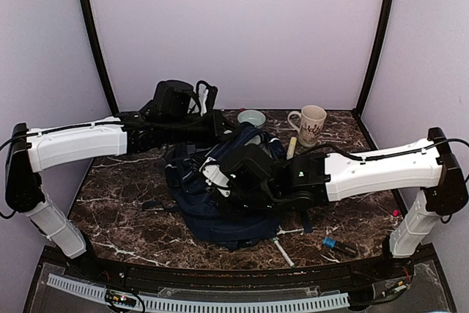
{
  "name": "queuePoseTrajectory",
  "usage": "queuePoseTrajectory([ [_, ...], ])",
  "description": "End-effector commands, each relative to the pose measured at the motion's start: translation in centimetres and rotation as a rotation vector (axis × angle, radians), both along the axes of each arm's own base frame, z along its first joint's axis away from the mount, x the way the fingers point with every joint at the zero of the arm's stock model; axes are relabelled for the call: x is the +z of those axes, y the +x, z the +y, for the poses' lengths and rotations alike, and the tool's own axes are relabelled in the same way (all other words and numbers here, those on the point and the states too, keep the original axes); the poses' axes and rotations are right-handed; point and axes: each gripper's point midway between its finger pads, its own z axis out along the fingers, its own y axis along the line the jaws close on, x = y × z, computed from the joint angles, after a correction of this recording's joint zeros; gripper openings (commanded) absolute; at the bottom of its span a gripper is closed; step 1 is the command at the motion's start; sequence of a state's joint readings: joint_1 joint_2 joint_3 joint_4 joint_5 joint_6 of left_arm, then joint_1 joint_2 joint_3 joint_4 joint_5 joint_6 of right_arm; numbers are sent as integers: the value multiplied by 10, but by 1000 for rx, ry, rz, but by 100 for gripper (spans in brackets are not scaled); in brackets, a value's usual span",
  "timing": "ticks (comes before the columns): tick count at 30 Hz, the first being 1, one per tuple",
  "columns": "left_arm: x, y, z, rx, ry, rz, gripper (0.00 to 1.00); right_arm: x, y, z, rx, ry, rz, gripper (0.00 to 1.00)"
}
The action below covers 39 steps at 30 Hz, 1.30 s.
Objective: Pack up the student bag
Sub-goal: Unzip the second largest pocket of the student bag.
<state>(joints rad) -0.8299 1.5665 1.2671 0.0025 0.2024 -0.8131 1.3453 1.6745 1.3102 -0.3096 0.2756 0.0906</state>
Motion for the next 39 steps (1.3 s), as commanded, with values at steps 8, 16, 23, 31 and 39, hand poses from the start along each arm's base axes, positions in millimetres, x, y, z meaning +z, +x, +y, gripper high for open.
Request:
queuePoseTrajectory([
  [8, 109, 30, 6, 143, -251, -140, 0, 36, 2, 9, -32, 93, -94, 0],
  [16, 120, 39, -6, 92, -266, -135, 0, 20, -27, 42, 130, 114, 2, 0],
  [23, 135, 36, 1, 102, -298, -129, 0, 8, -15, 66, 125, 69, -61, 0],
  [31, 126, 20, 13, 92, -309, -100, 0, 0, -8, 83, 126, 53, -85, 0],
  [39, 122, -3, 30, 45, -258, -152, 0, -21, -18, 74, 133, 39, -12, 8],
])
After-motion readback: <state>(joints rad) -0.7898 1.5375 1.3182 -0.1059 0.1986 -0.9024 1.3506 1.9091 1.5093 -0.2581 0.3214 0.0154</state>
